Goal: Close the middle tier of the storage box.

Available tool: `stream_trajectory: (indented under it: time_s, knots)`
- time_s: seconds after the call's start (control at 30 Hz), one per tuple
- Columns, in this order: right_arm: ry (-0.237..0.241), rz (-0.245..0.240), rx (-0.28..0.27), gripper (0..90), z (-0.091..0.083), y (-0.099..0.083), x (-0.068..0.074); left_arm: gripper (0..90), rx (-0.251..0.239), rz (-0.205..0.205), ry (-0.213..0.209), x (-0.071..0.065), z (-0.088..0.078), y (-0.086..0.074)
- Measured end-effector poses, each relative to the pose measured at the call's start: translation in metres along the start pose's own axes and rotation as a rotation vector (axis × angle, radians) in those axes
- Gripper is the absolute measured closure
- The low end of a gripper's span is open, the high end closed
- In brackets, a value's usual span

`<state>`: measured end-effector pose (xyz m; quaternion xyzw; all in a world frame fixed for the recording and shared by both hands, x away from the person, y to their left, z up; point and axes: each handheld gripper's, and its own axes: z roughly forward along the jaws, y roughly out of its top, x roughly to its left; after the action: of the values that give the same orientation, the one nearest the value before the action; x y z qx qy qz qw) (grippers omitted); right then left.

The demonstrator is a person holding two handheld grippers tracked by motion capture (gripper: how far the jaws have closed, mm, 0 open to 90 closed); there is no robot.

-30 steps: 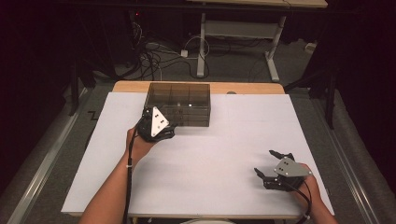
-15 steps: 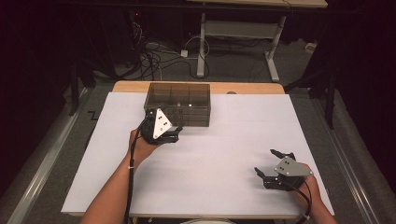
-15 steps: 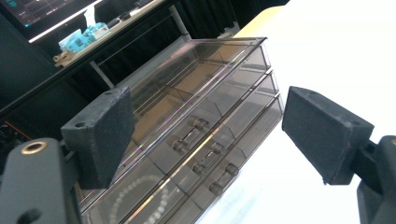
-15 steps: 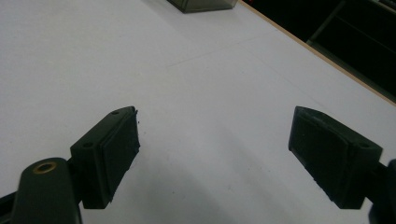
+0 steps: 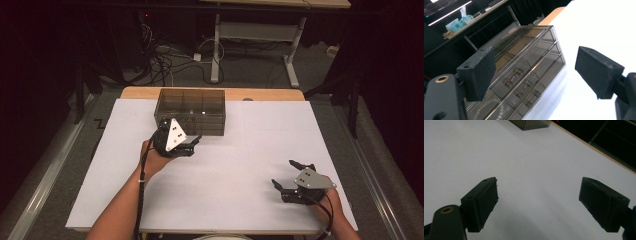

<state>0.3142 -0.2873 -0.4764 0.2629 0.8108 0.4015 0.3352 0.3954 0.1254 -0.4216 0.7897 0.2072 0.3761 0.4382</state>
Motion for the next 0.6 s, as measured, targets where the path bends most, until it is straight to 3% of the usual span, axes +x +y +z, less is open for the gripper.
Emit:
stream_trajectory:
  time_s: [0.1,0.33,0.6]
  knots:
    - [-0.006,-0.010,0.003,16.3,0.000,0.000,0.000,16.9,0.004,-0.005,-0.022,-0.001,0.000,0.000]
    - [0.001,-0.005,-0.003,16.3,0.000,0.000,0.000,16.9,0.016,0.027,-0.037,-0.008,0.001,0.002]
    - [-0.005,-0.008,-0.002,16.3,0.000,0.000,0.000,16.9,0.012,0.034,-0.048,-0.012,-0.001,0.004]
